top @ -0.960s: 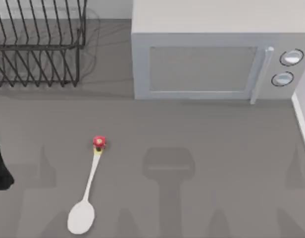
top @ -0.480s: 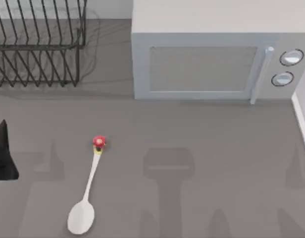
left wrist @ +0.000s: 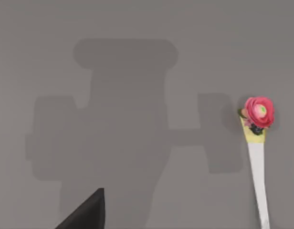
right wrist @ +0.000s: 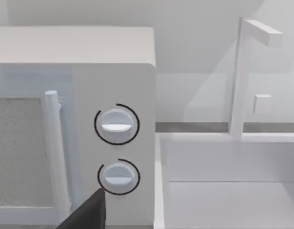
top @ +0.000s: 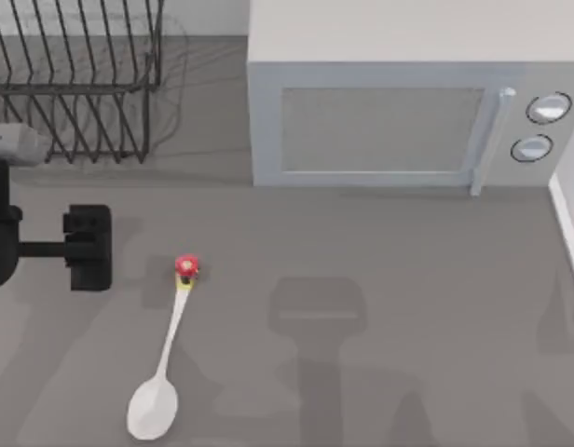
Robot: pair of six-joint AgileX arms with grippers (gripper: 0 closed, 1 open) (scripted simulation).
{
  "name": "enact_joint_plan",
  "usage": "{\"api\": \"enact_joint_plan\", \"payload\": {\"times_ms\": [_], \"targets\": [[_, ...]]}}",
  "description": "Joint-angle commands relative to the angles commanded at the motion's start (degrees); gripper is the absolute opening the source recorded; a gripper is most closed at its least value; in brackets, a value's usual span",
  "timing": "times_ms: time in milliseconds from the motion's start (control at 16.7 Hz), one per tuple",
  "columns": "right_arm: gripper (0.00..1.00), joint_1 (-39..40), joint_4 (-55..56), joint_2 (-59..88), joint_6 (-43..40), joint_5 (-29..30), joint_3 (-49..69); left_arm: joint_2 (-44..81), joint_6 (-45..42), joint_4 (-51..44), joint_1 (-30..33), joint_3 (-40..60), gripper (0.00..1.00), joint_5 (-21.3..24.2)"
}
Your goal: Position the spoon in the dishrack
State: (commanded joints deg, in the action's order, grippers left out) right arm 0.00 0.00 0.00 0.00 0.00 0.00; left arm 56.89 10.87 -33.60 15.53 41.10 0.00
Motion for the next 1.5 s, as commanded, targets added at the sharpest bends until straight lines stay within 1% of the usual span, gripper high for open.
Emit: {"api": "enact_joint_plan", "payload": {"times_ms": [180, 360, 540, 720, 1200, 1320, 1500], "targets": [[1.0, 0.0, 0.0, 0.0, 0.0, 0.0, 0.0, 16.86, 2.96, -9.52, 4.27, 11.04, 1.0, -0.05], [1.0, 0.0, 0.0, 0.0, 0.0, 0.0, 0.0, 30.17, 5.6, -17.51, 7.96, 20.82, 1.0, -0.02], [1.0, 0.0, 0.0, 0.0, 0.0, 0.0, 0.0, 40.04, 7.66, -23.43, 10.77, 28.55, 1.0, 0.05], [1.0, 0.0, 0.0, 0.0, 0.0, 0.0, 0.0, 45.9, 8.84, -26.75, 12.41, 33.19, 1.0, 0.09], [1.0, 0.0, 0.0, 0.0, 0.0, 0.0, 0.0, 47.25, 8.92, -26.3, 12.49, 33.23, 1.0, 0.12], [1.0, 0.0, 0.0, 0.0, 0.0, 0.0, 0.0, 48.74, 8.83, -23.03, 12.53, 31.27, 1.0, 0.12], [1.0, 0.0, 0.0, 0.0, 0.0, 0.0, 0.0, 52.33, 8.81, -14.5, 12.56, 27.01, 1.0, 0.14]]}}
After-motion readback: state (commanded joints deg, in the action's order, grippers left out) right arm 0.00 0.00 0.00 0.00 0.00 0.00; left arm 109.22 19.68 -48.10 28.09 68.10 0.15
